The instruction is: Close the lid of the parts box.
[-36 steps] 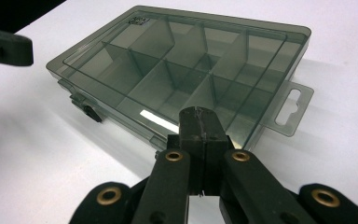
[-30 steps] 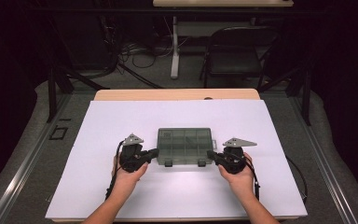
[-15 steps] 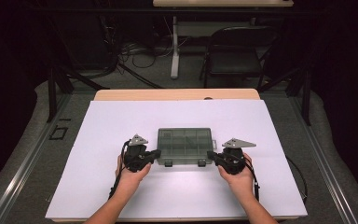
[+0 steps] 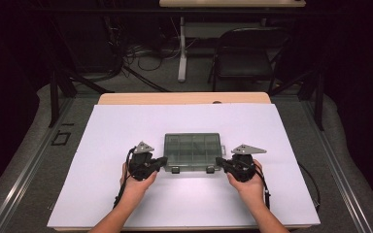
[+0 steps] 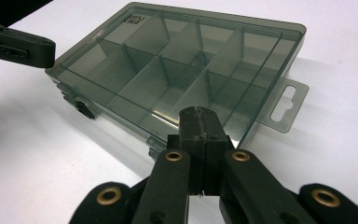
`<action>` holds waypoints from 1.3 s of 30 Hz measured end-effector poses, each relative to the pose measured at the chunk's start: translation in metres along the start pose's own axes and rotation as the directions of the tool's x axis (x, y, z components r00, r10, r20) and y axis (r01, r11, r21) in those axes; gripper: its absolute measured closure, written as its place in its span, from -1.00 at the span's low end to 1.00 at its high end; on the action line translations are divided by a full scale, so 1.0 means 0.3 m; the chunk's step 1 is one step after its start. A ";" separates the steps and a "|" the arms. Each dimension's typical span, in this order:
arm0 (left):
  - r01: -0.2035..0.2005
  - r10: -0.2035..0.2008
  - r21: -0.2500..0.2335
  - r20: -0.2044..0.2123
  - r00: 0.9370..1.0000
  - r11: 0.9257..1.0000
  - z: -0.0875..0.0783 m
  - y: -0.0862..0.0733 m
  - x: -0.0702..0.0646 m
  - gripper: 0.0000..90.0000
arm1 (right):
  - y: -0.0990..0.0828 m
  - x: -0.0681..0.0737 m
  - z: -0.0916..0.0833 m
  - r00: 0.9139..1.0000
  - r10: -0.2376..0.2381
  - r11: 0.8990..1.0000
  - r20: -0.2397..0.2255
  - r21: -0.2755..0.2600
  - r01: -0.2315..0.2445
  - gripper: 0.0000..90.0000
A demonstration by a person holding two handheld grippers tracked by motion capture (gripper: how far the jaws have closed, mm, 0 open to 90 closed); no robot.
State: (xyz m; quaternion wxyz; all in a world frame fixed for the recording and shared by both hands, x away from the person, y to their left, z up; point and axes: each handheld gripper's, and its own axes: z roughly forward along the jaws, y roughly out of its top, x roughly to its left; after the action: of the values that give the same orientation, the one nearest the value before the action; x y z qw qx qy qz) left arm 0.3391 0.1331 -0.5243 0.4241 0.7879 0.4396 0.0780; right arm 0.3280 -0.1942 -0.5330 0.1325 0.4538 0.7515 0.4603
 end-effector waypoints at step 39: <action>-0.061 0.062 0.022 -0.023 0.998 0.998 -0.032 0.065 -0.002 -0.35 | 0.088 0.038 0.010 0.995 -0.100 0.995 -0.006 0.012 0.100 -0.12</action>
State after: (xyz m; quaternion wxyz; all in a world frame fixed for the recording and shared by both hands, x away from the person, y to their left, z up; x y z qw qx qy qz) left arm 0.3463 0.1334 -0.5038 0.4080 0.8045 0.4210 0.0956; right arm 0.3383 -0.1789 -0.5105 0.1507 0.4150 0.7764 0.4497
